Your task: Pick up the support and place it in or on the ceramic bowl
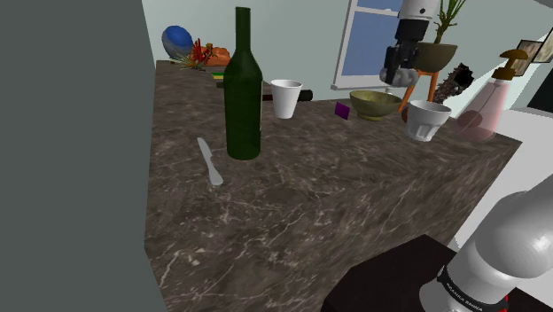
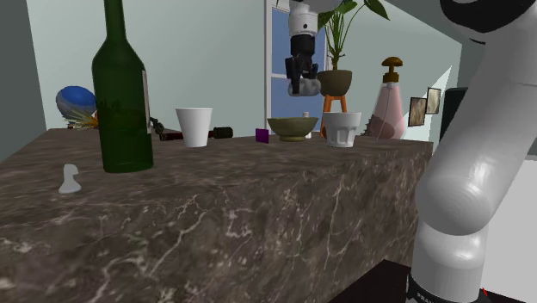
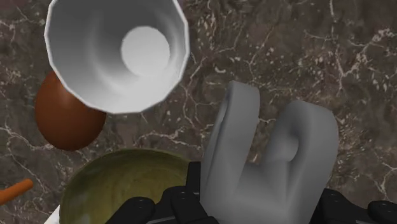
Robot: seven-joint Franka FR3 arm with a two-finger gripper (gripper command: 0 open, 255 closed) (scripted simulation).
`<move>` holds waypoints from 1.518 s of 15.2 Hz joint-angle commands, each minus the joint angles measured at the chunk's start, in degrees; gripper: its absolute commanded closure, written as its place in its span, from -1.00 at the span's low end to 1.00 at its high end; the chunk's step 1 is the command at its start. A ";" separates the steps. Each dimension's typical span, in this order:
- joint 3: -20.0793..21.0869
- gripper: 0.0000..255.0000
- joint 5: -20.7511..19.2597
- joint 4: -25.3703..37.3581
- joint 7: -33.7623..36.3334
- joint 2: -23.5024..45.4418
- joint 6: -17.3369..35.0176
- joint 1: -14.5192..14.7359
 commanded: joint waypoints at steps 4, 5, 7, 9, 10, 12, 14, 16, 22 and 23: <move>-3.69 1.00 1.90 12.27 -5.14 11.67 -0.83 -1.32; -4.35 1.00 2.53 14.98 -6.15 14.15 -1.16 -1.75; -5.59 1.00 4.06 21.01 -8.16 19.42 -2.17 -2.85; -6.29 1.00 5.33 24.95 -9.60 23.38 -2.36 -3.98; -6.18 1.00 5.13 23.40 -9.51 22.82 -1.34 -3.88; -6.05 1.00 4.79 20.45 -9.33 21.81 0.64 -3.65; -5.95 1.00 4.50 17.70 -9.17 20.92 2.54 -3.47; -5.86 1.00 4.24 15.12 -9.03 20.13 4.38 -3.32; -5.71 1.00 3.86 10.61 -8.81 18.90 7.72 -3.11; -5.71 1.00 3.86 10.61 -8.81 18.90 7.72 -3.11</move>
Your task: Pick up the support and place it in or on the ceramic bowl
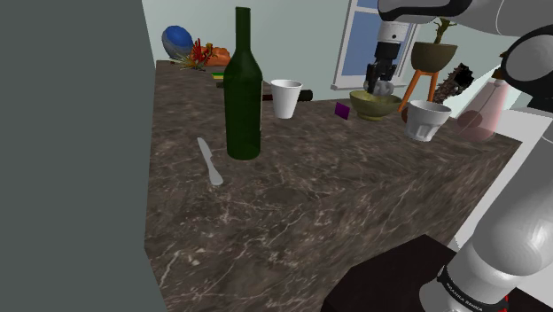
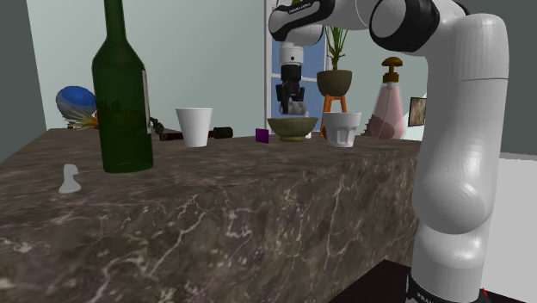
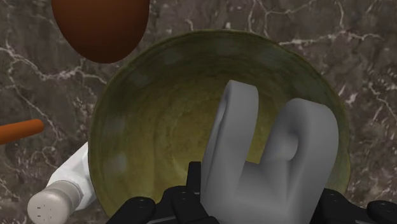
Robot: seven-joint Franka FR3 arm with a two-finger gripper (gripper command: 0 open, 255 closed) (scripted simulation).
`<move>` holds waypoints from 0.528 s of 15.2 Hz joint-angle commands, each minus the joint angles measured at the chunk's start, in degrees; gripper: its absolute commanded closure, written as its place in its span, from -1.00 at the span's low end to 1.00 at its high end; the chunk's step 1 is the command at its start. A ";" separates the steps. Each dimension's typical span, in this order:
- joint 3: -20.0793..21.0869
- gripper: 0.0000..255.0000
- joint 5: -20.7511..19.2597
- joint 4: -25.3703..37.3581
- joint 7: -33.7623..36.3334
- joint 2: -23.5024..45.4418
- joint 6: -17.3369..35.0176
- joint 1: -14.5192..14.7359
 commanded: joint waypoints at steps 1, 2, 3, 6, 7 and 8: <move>0.01 1.00 -0.01 -0.14 0.03 -0.06 0.11 0.02; 0.01 1.00 -0.01 -0.14 0.03 -0.06 0.11 0.02; 0.01 1.00 -0.01 -0.14 0.03 -0.06 0.11 0.02; 0.02 -1.00 -0.01 -0.14 0.03 -0.06 0.11 0.02; 0.01 -1.00 -0.02 -0.14 0.03 -0.06 0.11 0.02; 0.02 -1.00 -0.02 -0.15 0.03 -0.06 0.11 0.02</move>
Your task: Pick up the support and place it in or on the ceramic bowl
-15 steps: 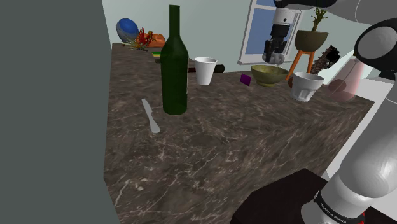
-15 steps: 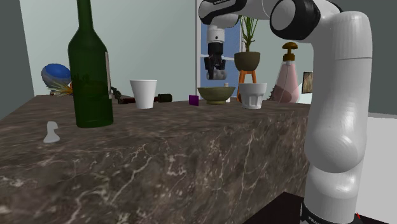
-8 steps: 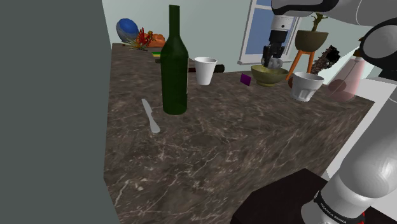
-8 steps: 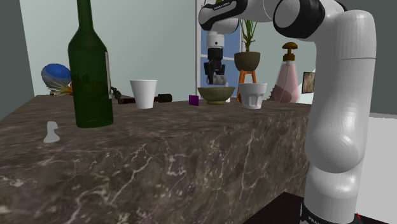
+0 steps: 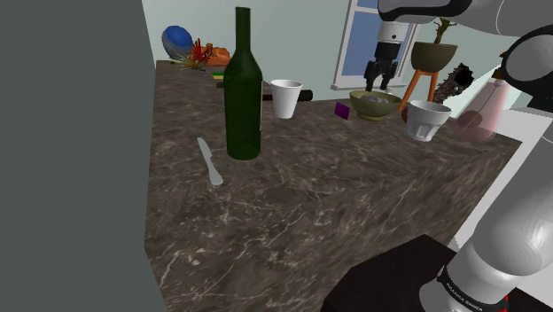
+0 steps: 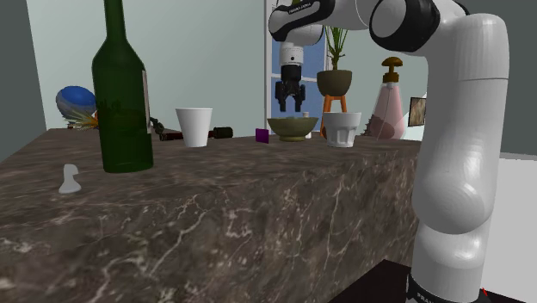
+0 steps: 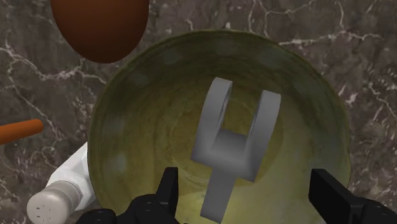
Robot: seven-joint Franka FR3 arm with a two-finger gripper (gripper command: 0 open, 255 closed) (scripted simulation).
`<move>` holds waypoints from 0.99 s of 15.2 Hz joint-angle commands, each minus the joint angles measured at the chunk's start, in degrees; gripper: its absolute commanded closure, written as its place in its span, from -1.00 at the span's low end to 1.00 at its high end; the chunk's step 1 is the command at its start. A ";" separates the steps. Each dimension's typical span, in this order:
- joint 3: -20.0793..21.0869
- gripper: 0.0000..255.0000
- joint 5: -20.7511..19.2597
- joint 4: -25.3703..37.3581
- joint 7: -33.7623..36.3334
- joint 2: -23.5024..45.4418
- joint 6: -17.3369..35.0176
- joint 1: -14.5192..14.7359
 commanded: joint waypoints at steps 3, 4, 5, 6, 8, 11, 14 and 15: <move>0.00 -1.00 0.00 0.00 0.00 0.00 0.00 0.00; -0.11 -1.00 0.26 3.02 -0.17 0.85 -2.21 -0.14; -0.24 -1.00 0.58 6.24 -0.36 1.84 -4.50 -0.33; -0.39 -1.00 0.96 9.72 -0.58 2.99 -6.88 -0.57; -0.52 -1.00 1.31 12.67 -0.78 4.04 -8.84 -0.81; -0.51 -1.00 1.31 12.67 -0.78 4.04 -8.84 -0.81; -0.51 -1.00 1.31 12.67 -0.78 4.04 -8.84 -0.81; -0.51 -1.00 1.31 12.65 -0.78 4.03 -8.83 -0.81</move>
